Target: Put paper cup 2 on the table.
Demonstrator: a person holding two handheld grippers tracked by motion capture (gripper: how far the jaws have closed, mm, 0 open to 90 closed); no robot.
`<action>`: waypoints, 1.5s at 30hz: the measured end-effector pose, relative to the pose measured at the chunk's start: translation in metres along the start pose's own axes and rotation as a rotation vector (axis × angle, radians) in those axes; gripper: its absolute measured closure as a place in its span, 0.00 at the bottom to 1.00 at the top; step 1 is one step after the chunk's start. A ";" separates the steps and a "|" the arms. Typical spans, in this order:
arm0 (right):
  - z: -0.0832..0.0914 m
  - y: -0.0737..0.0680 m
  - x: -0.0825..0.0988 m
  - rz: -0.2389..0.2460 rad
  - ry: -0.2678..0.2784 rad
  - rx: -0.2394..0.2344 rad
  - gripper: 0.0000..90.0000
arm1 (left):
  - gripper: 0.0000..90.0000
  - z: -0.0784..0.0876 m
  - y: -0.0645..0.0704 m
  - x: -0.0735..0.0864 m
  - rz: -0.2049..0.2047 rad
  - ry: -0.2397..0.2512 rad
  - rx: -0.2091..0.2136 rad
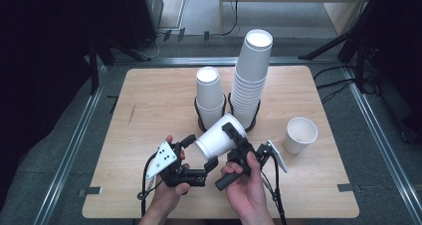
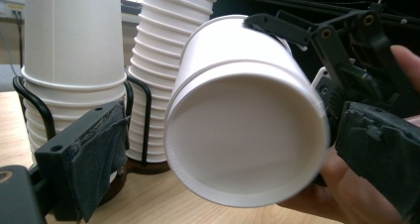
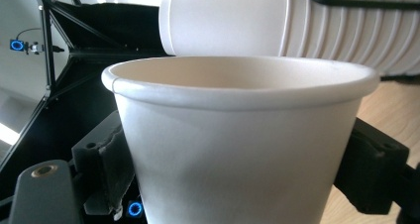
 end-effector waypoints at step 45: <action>0.009 -0.022 0.006 1.084 0.156 0.041 0.16 | 0.00 0.009 -0.032 0.005 0.001 -0.073 -0.053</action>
Point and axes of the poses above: each handheld gripper's, and its own axes: z roughly backward along the jaws, x roughly out of its underside, y roughly to its right, the point moved 7 cm from there along -z, roughly forward along the jaws, and after that the axes turned 4 degrees about y, right-handed, at the moved point
